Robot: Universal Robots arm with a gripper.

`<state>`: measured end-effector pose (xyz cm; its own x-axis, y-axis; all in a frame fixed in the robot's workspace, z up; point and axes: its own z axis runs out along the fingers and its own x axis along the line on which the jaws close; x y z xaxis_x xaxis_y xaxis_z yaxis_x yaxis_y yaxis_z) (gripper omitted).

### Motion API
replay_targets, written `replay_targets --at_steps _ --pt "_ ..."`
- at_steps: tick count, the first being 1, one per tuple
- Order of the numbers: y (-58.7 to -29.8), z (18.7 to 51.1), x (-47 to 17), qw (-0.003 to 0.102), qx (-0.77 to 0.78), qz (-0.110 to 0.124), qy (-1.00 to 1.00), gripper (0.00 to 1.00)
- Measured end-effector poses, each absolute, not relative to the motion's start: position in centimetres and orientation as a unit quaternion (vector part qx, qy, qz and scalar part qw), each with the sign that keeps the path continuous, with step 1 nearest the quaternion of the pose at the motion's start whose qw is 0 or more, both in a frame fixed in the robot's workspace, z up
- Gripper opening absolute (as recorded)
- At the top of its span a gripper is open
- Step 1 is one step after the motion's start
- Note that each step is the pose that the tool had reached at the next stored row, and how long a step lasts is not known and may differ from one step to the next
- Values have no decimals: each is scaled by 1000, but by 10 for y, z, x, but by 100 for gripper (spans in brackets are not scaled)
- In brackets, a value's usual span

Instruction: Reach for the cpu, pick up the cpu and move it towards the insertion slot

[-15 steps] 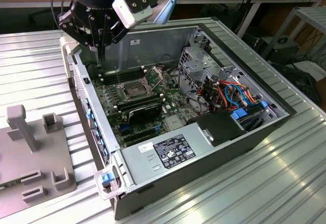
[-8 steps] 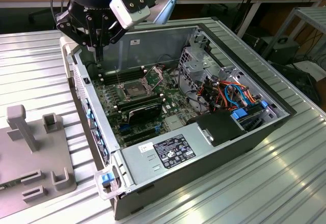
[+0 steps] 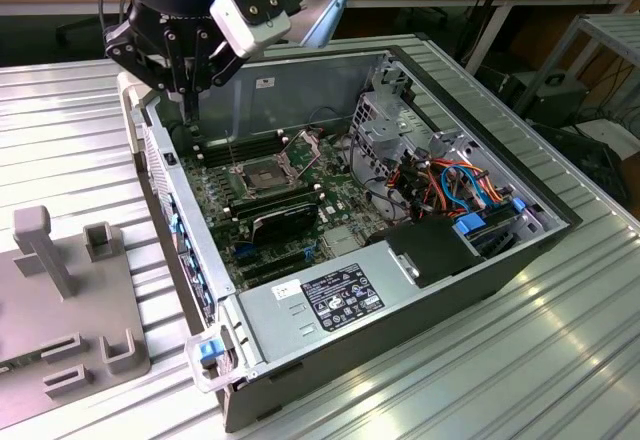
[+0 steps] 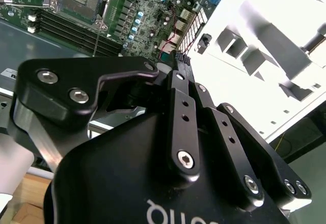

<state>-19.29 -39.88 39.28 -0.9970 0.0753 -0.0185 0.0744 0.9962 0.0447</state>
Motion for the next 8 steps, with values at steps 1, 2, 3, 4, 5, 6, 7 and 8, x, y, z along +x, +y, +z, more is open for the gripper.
replay_targets --at_steps 1,2,3,4,5,6,7,8 --pt "-399 393 -193 10 38 22 999 11" --pt "-399 393 -194 10 37 22 999 11" --pt "-399 393 -194 10 37 22 999 11" --pt "-399 393 -195 10 37 22 999 11" --pt "-399 393 -195 10 37 22 999 11" --pt "-399 393 -195 10 37 22 999 11" --pt "-399 393 -196 10 37 22 999 11" --pt "-399 393 -196 10 38 22 999 11"
